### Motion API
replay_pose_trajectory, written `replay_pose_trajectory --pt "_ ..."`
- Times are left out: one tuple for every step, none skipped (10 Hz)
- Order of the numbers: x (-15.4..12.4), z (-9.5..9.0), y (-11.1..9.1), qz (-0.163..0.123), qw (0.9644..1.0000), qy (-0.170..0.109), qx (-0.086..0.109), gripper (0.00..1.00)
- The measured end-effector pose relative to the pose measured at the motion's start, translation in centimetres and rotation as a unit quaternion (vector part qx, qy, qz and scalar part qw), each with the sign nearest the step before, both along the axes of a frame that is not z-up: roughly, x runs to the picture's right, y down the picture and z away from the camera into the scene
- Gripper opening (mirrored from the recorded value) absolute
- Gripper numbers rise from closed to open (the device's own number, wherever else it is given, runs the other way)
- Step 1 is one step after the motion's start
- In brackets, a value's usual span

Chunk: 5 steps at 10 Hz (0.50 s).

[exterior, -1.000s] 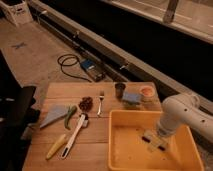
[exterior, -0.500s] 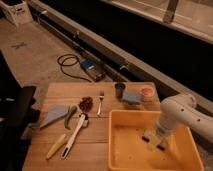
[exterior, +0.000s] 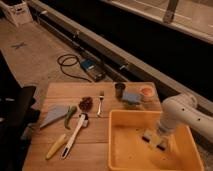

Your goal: Place eraser in table surface

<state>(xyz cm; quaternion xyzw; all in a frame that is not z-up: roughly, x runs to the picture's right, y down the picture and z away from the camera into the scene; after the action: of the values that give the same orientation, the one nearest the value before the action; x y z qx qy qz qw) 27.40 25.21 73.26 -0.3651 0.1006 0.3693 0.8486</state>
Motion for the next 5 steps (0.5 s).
replay_pose_trajectory --pt "0.6 1.2 0.1 0.006 1.0 -0.001 0.002 0.8" --pt "1.0 1.8 0.2 0.011 0.9999 -0.001 0.001 0.8" --pt "1.4 2.4 0.5 0.018 0.9998 -0.001 -0.001 0.8" --pt "1.5 3.1 1.1 0.024 0.9997 -0.002 -0.007 0.8" --pt "1.3 3.7 1.6 0.03 0.9994 -0.006 -0.015 0.8"
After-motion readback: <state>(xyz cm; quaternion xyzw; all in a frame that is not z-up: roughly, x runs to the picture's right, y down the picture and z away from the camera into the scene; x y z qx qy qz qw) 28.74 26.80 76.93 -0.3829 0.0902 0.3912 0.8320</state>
